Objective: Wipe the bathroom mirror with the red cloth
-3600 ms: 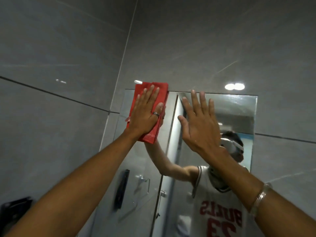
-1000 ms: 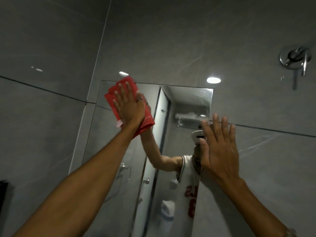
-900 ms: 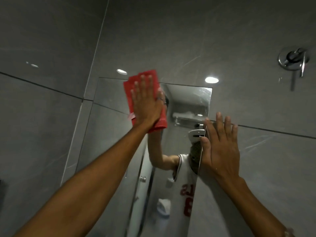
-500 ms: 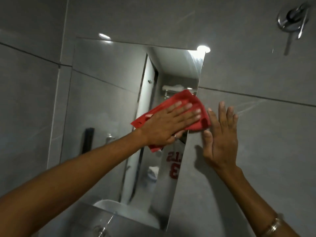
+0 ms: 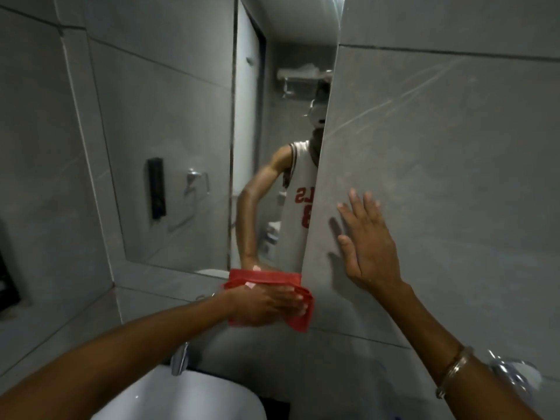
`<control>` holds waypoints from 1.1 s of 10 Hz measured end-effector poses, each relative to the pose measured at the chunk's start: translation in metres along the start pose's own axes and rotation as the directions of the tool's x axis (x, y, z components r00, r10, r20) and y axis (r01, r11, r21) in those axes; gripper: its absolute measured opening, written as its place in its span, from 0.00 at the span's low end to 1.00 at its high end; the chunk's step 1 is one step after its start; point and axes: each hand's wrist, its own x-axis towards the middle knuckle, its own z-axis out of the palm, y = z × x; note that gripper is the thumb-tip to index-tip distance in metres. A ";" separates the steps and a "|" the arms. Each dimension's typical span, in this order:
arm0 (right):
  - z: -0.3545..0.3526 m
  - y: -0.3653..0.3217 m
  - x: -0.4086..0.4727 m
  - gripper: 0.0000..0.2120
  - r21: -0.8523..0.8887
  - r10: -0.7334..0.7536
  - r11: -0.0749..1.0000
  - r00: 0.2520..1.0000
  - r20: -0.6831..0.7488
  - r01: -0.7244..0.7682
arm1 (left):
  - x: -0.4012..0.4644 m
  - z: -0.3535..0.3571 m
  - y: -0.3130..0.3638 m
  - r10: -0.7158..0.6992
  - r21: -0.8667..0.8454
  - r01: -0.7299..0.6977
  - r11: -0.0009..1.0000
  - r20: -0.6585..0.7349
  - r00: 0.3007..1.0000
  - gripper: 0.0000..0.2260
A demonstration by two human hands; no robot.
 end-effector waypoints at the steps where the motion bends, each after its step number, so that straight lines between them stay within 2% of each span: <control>1: 0.000 -0.014 -0.046 0.26 0.087 0.078 0.992 0.991 0.112 -0.087 | 0.005 0.035 0.050 -0.301 -0.358 0.325 0.875 0.122 0.946 0.32; 2: 0.002 -0.039 -0.105 0.26 0.319 0.348 0.857 0.911 0.220 -0.404 | 0.031 0.043 0.110 -0.718 -0.889 0.419 0.185 0.168 0.675 0.30; 3: 0.006 -0.071 -0.165 0.22 0.427 0.692 0.421 0.588 0.420 -0.800 | 0.055 0.036 0.158 -0.786 -0.826 -0.149 -0.544 0.441 0.433 0.25; 4: -0.001 -0.093 -0.209 0.17 0.362 0.677 -0.231 0.119 0.727 -0.903 | 0.069 0.041 0.196 -0.593 -0.501 -0.316 -0.805 0.664 0.456 0.25; 5: 0.005 -0.098 -0.258 0.24 0.146 0.297 -0.761 -0.139 0.945 -0.632 | 0.080 0.059 0.224 -0.494 -0.364 -0.344 -0.865 0.733 0.467 0.23; 6: 0.011 -0.099 -0.298 0.19 0.047 0.181 -0.794 -0.162 0.970 -0.607 | 0.087 0.080 0.225 -0.441 -0.406 -0.176 -0.897 0.792 0.422 0.21; 7: 0.022 -0.089 -0.341 0.22 -0.025 0.172 -0.744 -0.229 0.958 -0.667 | 0.089 0.122 0.222 -0.467 -0.530 0.123 -0.839 0.818 0.337 0.27; 8: 0.039 -0.079 -0.393 0.21 -0.100 0.198 -0.647 -0.294 0.935 -0.756 | 0.088 0.179 0.230 -0.435 -0.543 0.299 -0.785 0.826 0.358 0.27; 9: 0.060 -0.079 -0.436 0.26 -0.172 0.229 -0.593 -0.370 0.901 -0.787 | 0.088 0.227 0.240 -0.357 -0.451 0.396 -0.799 0.888 0.291 0.28; 10: 0.082 -0.085 -0.471 0.30 -0.314 0.241 -0.424 -0.440 0.865 -0.849 | 0.095 0.259 0.257 -0.342 -0.387 0.563 -0.731 0.921 0.188 0.28; 11: 0.086 -0.094 -0.481 0.32 -0.485 0.381 -0.048 -0.465 0.799 -0.873 | 0.095 0.258 0.276 -0.406 -0.413 0.687 -0.598 0.895 0.184 0.28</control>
